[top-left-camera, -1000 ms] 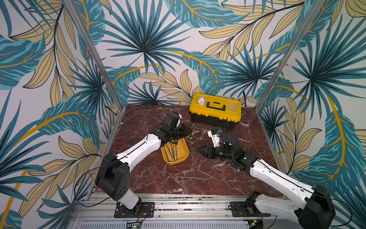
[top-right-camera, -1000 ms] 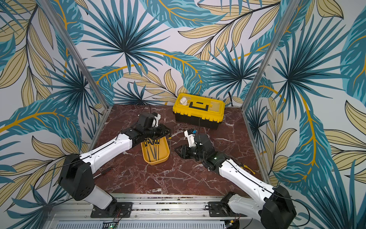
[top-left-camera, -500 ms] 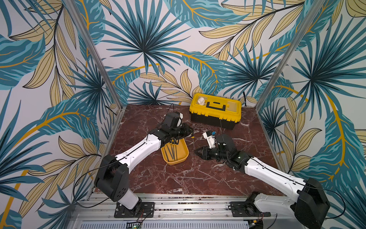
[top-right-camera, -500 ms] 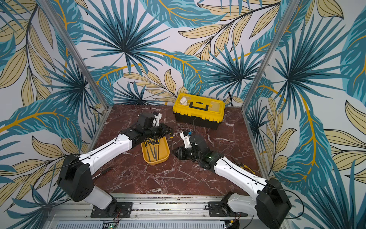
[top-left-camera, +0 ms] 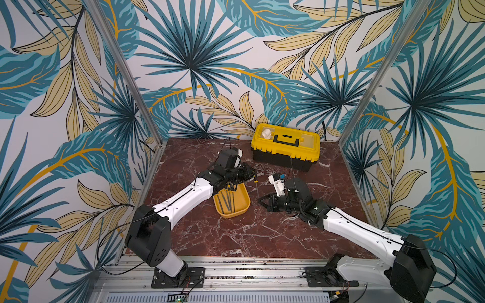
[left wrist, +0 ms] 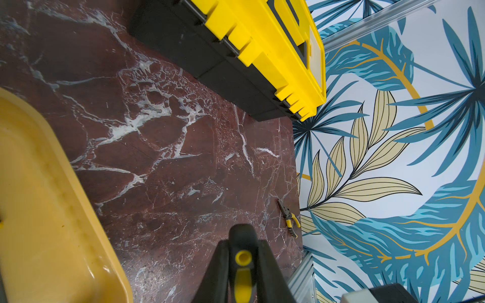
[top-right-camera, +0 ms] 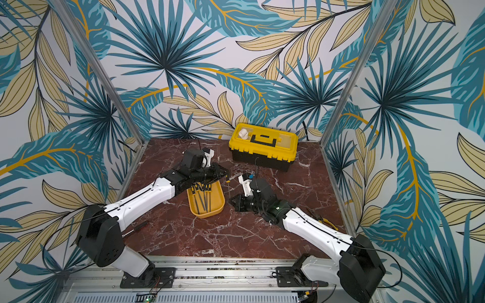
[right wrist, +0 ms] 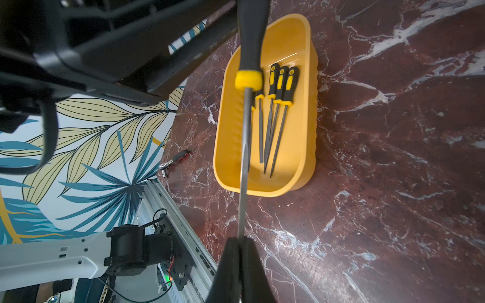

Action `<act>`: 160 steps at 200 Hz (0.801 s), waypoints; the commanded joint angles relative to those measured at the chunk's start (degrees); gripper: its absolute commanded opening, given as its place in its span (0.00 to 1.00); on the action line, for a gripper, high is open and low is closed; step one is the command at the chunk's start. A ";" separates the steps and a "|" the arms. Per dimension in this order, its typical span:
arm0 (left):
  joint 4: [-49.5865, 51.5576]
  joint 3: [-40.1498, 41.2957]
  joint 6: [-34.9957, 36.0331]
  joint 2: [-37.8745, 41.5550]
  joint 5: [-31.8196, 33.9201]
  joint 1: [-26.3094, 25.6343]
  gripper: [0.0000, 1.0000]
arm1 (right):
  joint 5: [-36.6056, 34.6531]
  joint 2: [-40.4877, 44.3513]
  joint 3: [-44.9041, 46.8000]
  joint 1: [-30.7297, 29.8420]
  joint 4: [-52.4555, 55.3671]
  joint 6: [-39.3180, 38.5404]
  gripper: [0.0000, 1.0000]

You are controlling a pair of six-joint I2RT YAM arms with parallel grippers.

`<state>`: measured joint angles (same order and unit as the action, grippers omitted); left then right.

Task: Take the file tool out of the storage box
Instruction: Pick up the file tool from the storage box.

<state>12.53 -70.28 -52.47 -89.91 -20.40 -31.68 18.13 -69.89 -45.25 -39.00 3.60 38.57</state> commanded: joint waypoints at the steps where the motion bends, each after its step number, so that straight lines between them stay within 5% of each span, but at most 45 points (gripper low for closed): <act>1: -1.59 2.19 0.35 1.46 -0.48 -0.25 0.21 | -1.51 0.33 -1.76 -0.73 0.99 -1.44 0.00; 37: -0.01 1.83 2.49 2.40 0.62 -0.20 0.41 | -5.84 1.70 -1.67 -0.78 5.37 -1.39 0.00; 108: 11.15 -1.76 11.37 3.73 0.87 -0.13 0.99 | -21.99 4.81 -0.88 -0.37 22.62 -8.68 0.00; 160: 19.31 -3.18 18.51 5.73 3.52 0.24 1.00 | -26.08 2.51 0.10 3.67 27.96 -11.25 0.00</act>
<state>26.76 -70.65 -39.31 -86.74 -18.72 -31.73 -4.21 -65.80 -46.13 -37.30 26.94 30.04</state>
